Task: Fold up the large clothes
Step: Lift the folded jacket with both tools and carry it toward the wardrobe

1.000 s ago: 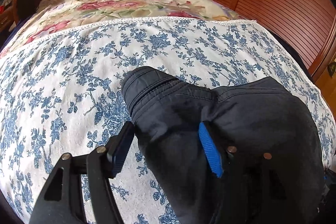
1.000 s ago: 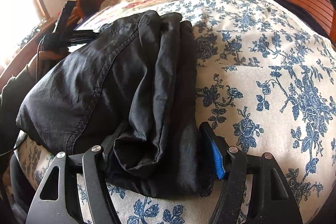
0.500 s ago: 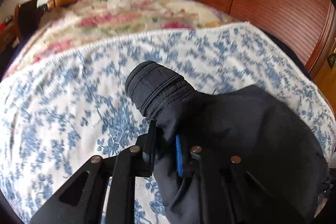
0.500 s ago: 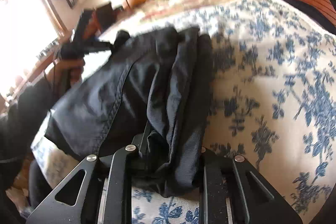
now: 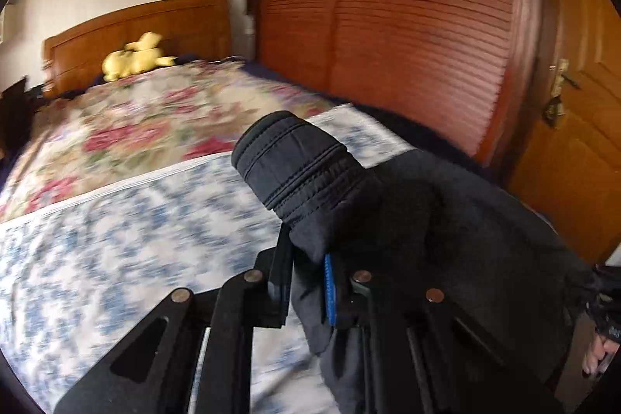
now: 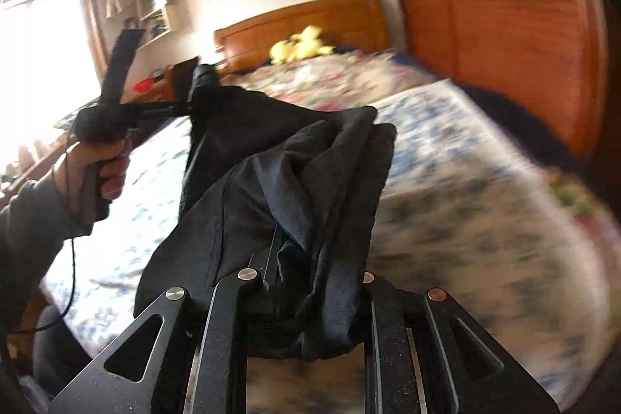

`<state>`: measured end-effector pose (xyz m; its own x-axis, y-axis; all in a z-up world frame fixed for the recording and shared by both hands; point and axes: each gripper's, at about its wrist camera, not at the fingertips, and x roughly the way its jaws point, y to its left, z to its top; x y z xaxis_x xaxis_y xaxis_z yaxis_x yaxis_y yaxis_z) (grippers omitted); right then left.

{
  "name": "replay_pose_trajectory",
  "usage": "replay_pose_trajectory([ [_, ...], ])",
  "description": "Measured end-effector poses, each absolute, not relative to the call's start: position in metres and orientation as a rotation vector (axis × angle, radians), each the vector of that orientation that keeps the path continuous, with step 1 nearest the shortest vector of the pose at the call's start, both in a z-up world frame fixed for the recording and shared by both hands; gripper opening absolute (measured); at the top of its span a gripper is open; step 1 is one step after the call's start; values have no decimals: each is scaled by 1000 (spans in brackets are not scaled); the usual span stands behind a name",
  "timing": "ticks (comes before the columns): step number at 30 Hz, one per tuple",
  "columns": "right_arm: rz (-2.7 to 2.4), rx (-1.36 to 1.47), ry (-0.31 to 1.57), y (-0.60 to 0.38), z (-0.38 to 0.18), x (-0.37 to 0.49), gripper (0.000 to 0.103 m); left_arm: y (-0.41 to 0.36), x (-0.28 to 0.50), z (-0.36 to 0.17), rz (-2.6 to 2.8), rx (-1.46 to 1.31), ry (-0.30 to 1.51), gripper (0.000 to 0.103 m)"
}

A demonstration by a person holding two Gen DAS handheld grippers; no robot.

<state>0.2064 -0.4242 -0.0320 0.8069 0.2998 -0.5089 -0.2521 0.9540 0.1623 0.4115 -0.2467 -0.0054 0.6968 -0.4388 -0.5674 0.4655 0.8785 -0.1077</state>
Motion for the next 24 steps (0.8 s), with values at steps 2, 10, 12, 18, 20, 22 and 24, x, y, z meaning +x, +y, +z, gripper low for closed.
replay_pose_trajectory([
  [2,234,63,547,-457,-21,199,15,-280,409,-3,-550,58,612,11],
  [10,-24,-15,545,-572,15,169,15,-418,409,4,-718,81,609,11],
  [12,-72,-14,553,-593,17,162,15,-436,408,0,-737,96,626,11],
  [18,-185,36,600,-639,-2,141,16,-468,400,-14,-762,185,648,14],
  [20,-212,45,628,-648,-14,140,18,-471,396,-17,-743,236,645,15],
  [22,-234,-19,645,-644,-23,141,24,-467,392,-17,-725,271,634,16],
  [24,-263,-20,655,-644,-29,143,32,-463,386,-15,-724,284,616,17],
])
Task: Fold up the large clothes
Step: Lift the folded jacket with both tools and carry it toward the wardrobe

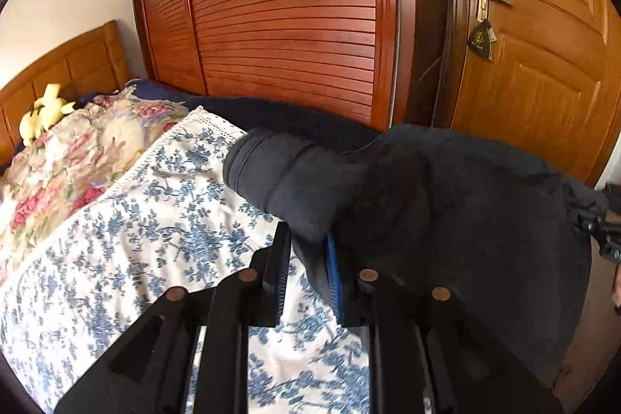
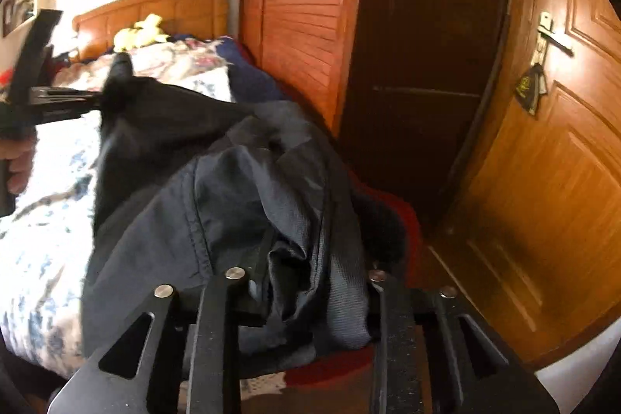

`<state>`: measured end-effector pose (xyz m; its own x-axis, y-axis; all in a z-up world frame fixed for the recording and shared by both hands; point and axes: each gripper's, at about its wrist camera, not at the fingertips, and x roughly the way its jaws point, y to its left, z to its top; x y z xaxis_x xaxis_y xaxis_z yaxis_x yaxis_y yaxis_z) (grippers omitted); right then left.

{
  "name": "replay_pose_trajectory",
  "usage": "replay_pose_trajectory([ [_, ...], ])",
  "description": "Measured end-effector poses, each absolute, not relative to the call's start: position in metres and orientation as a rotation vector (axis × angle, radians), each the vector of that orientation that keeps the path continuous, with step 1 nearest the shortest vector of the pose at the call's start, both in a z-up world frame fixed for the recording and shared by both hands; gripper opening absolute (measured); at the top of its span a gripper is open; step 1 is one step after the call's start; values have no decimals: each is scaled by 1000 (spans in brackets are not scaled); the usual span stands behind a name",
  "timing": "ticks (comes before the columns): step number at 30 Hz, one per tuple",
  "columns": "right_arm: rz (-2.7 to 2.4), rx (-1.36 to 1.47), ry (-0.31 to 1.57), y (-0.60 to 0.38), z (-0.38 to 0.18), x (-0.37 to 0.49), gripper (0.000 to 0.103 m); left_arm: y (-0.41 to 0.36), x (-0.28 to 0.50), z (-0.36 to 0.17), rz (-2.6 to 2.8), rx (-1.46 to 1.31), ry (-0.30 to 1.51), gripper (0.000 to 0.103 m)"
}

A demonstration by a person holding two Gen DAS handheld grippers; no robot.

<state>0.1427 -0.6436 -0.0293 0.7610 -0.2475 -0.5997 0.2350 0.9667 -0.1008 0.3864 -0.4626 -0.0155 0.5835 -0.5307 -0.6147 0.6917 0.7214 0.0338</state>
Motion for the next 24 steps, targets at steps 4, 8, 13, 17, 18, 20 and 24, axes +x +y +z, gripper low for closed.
replay_pose_trajectory([
  [4,-315,-16,650,-652,-27,144,55,-446,371,-6,-746,289,593,28],
  [8,-395,-52,571,-653,-5,131,66,-424,351,-1,-787,269,586,36],
  [13,-298,-47,531,-633,4,135,66,-393,319,7,-817,236,546,46],
  [17,-203,-11,584,-618,-11,157,66,-370,298,14,-826,206,512,54],
  [18,-200,-8,599,-618,-17,161,66,-364,292,16,-824,198,506,54],
  [20,-211,6,644,-622,-35,170,66,-352,283,20,-815,190,486,54],
  [24,-236,37,743,-637,-70,187,66,-333,266,33,-803,190,443,54],
])
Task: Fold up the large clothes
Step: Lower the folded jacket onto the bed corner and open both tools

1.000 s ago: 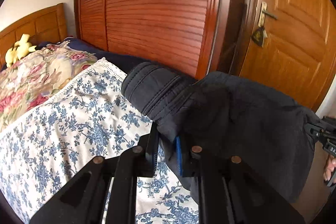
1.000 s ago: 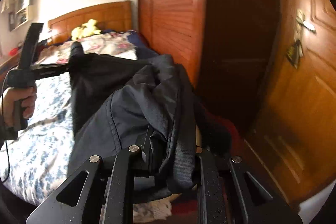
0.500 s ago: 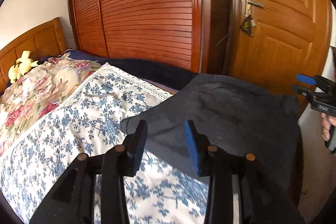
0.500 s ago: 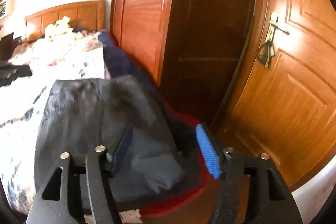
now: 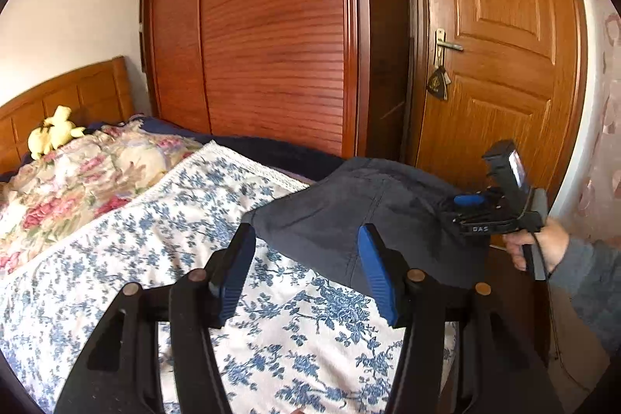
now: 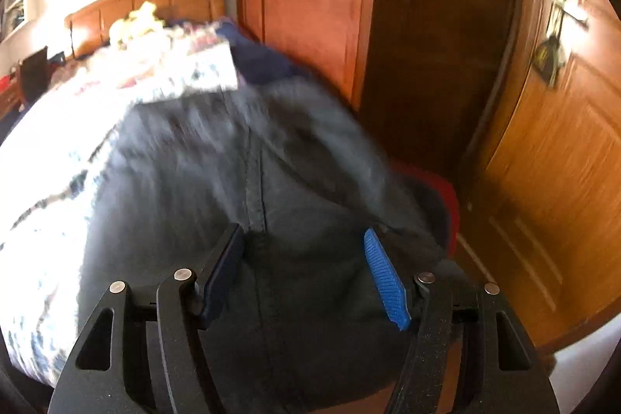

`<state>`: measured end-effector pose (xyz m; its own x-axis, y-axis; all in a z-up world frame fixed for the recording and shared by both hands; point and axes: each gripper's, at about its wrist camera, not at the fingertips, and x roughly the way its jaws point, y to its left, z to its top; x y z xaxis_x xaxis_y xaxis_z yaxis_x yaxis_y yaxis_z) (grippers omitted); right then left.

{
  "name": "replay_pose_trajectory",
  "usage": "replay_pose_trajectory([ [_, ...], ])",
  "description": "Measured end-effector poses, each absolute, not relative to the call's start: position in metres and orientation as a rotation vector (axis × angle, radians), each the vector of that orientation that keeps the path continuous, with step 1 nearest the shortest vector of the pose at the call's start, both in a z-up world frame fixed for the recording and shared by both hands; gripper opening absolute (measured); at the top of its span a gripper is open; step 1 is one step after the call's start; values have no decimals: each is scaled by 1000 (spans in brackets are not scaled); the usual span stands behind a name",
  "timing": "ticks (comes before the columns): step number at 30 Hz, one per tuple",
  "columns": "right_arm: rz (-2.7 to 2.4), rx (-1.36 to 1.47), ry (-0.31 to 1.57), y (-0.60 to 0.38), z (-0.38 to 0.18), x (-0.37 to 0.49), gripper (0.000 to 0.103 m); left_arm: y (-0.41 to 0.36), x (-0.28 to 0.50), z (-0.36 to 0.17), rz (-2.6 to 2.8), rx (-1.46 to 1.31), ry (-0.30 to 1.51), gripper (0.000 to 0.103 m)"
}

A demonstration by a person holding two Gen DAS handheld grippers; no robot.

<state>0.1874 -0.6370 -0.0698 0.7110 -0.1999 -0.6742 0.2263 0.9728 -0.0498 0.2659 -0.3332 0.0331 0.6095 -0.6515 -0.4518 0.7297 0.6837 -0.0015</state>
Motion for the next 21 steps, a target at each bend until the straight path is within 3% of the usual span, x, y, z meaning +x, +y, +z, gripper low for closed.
replay_pose_trajectory([
  [5,-254,59,742,-639,-69,186,66,-308,247,49,-760,189,402,54],
  [14,-233,6,627,-586,-18,156,68,-258,214,62,-677,193,383,55],
  [21,-92,-25,573,-497,-2,153,79,-210,187,53,-636,153,421,55],
])
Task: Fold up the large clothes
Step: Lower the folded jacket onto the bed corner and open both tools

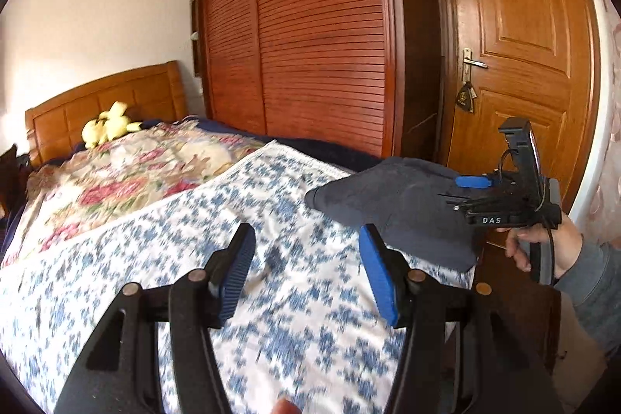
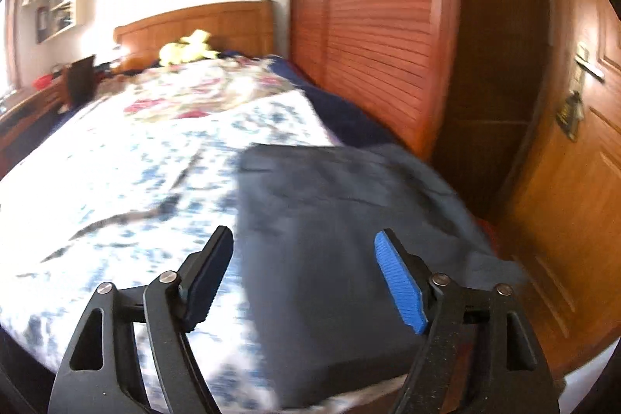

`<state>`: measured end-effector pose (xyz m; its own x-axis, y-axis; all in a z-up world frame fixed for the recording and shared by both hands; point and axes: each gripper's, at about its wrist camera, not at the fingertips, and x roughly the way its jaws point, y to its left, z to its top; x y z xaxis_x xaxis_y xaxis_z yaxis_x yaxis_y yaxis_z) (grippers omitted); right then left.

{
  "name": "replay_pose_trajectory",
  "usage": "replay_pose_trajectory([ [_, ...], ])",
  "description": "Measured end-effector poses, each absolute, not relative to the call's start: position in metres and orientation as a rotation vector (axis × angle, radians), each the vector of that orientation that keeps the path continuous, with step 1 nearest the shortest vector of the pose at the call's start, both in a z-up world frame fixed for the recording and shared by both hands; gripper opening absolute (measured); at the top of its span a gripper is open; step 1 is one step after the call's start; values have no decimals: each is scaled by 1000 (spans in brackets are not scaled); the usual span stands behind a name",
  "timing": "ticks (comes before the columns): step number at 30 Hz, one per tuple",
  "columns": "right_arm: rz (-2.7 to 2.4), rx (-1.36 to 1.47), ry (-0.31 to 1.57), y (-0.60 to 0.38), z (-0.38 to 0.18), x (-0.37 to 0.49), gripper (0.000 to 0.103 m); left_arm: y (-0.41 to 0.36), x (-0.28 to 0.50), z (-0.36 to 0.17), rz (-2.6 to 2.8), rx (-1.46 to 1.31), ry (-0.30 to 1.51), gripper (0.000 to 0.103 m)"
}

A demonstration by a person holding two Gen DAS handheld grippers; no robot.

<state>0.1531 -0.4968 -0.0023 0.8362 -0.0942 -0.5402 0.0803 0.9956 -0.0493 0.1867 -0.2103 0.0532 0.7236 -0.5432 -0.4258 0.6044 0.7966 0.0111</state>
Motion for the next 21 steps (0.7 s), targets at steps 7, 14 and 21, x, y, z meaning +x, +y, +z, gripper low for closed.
replay_pose_trajectory([
  [7,74,-17,529,-396,-2,156,86,-158,167,32,-534,122,473,55],
  [14,187,-19,536,-319,-11,152,86,-103,152,4,-403,69,517,55],
  [21,270,-7,568,-265,-33,143,86,-63,135,-22,-308,26,563,55],
])
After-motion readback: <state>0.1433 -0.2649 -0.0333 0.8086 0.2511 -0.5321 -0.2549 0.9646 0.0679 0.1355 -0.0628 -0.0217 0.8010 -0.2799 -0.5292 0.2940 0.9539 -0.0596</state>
